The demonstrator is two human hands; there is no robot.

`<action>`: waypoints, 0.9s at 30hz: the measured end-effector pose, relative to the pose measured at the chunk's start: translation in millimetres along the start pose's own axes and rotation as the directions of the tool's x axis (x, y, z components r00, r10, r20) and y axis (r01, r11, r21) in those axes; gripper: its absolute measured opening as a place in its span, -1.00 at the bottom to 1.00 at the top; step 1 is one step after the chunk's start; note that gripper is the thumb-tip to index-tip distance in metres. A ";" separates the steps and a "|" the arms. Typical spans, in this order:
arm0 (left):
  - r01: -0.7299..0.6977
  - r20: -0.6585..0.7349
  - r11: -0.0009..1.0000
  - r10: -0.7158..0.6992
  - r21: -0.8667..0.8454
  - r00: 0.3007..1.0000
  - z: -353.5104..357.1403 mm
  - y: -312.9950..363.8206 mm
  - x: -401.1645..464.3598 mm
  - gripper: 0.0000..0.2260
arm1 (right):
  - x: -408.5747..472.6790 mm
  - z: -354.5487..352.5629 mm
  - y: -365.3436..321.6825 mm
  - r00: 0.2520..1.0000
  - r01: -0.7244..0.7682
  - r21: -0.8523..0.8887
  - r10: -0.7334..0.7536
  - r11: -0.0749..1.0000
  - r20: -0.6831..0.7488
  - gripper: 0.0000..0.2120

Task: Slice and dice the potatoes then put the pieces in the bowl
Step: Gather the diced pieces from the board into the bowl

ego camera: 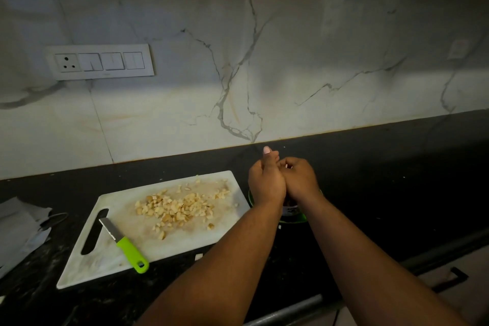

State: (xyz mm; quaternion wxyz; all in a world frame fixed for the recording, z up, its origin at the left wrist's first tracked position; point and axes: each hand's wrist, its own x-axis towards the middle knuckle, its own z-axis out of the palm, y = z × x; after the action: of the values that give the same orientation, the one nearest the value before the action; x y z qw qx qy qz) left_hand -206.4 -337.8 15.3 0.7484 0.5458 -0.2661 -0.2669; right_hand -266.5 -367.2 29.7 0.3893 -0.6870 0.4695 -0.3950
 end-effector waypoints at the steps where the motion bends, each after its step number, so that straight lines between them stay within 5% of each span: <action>1: -0.005 -0.001 1.000 0.005 -0.007 1.000 1.7 -0.1 0.8 -0.62 | 1.5 0.1 -0.5 1.000 0.003 0.000 -0.003 1.000 -0.006 -0.80; 20: -0.051 0.049 0.999 0.052 -0.015 0.997 8.9 -2.6 16.5 -0.55 | 20.9 7.6 16.8 0.969 0.205 -0.186 -0.226 0.961 -0.099 -0.87; 27: -0.079 0.108 0.996 0.084 -0.048 0.991 0.8 -3.6 20.4 -0.51 | 22.5 0.3 18.0 0.958 0.236 0.045 -0.225 0.971 -0.180 -0.76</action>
State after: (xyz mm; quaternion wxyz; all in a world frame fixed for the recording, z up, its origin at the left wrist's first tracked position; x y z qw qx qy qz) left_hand -192.8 -353.3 14.3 0.7545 0.5027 -0.3232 -0.2713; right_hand -266.7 -393.3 17.2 0.3209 -0.6867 0.4050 -0.5113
